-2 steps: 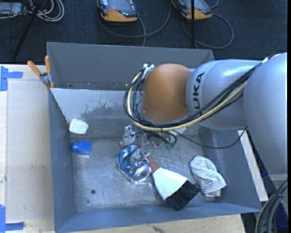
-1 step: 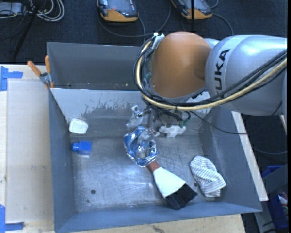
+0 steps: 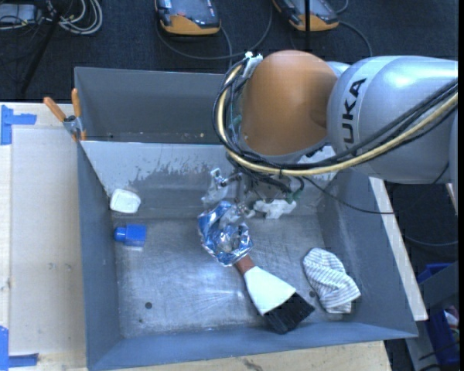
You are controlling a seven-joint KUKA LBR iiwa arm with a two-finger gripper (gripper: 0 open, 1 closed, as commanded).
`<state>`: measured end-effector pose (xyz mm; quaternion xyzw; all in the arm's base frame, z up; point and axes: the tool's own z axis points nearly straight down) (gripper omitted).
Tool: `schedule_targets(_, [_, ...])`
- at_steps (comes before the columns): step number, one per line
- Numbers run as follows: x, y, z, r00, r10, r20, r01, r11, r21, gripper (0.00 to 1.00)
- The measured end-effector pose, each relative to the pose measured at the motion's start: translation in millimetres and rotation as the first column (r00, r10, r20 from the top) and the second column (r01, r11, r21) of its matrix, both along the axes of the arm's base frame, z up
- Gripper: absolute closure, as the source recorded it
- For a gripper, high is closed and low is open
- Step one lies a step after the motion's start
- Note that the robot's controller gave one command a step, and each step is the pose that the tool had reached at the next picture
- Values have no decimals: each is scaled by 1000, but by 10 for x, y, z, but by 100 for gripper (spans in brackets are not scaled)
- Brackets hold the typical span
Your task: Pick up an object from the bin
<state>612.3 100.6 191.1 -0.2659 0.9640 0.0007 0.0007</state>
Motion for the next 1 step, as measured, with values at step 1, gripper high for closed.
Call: schedule_targets(1, [58, 4, 468, 1000, 22, -3, -22, 1000, -1, 100])
